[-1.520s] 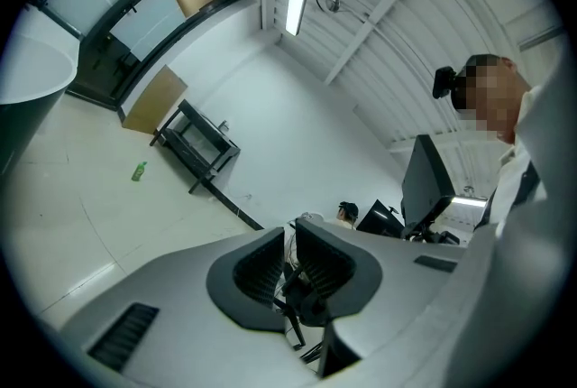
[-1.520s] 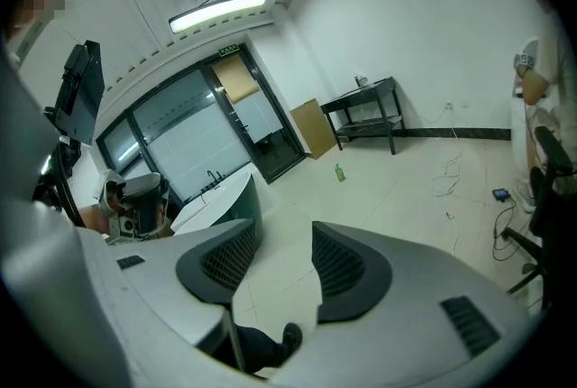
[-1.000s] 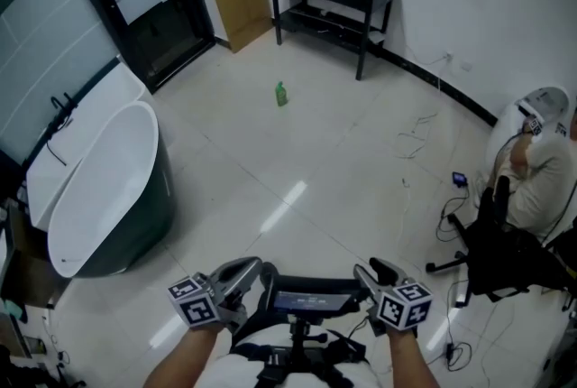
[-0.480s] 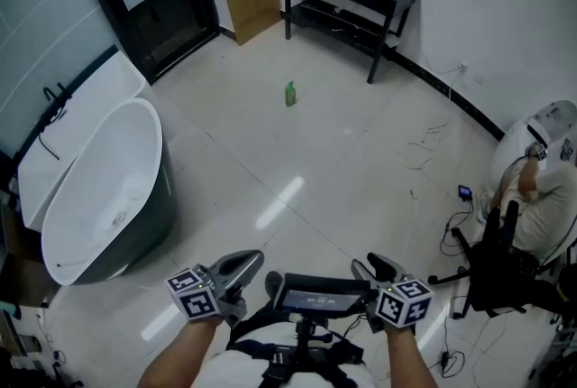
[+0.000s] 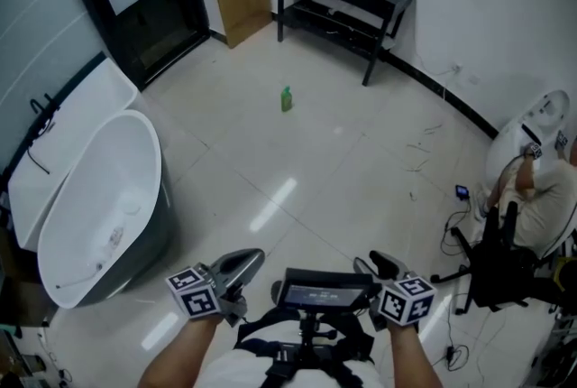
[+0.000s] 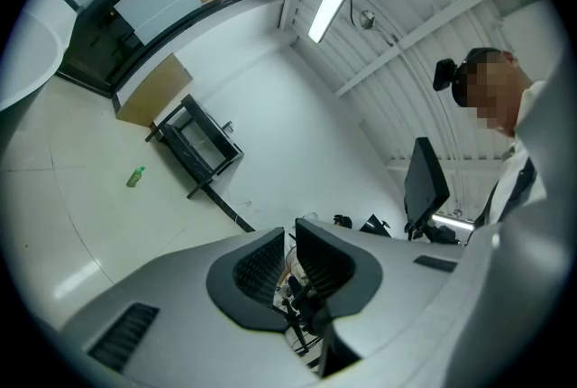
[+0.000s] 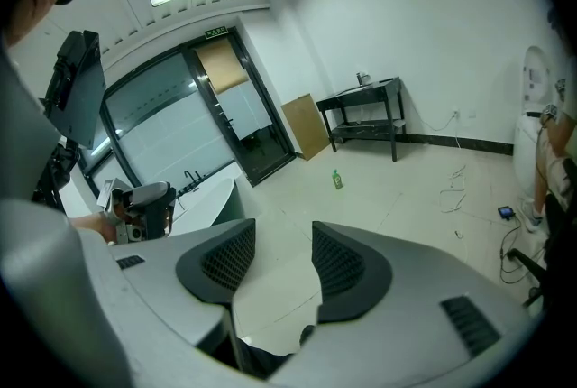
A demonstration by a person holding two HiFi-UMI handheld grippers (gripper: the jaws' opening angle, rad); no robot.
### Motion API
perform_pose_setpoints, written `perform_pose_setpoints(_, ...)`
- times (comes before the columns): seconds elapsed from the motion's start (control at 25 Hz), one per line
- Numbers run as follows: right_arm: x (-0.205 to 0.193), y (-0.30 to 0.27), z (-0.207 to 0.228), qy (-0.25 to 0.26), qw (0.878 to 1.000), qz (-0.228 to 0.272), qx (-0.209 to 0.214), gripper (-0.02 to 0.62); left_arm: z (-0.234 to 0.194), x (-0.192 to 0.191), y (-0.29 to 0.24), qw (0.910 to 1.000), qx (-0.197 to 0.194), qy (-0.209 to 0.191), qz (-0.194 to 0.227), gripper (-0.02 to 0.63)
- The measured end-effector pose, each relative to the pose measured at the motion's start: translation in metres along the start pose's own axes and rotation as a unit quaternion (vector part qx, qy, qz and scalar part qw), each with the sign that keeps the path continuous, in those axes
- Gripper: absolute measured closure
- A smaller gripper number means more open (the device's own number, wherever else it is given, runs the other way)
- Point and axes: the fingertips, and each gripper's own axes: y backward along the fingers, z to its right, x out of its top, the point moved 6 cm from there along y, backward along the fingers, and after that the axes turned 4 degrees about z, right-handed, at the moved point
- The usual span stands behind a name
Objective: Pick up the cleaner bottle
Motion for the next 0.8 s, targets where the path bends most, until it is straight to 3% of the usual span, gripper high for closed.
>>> perform_pose_setpoints(0.4, 0.022, -0.03, 0.003, 0.014, 1.0, -0.011, 0.013, 0.392, -0.023, 0.007, 0.001, 0.9996, 0.026, 0.004, 0.009, 0.574)
perform_pose_setpoints(0.8, 0.053, -0.083, 0.049, 0.014, 0.998, -0.026, 0.057, 0.391, -0.041, 0.03, -0.046, 0.9974, 0.066, -0.011, 0.029, 0.574)
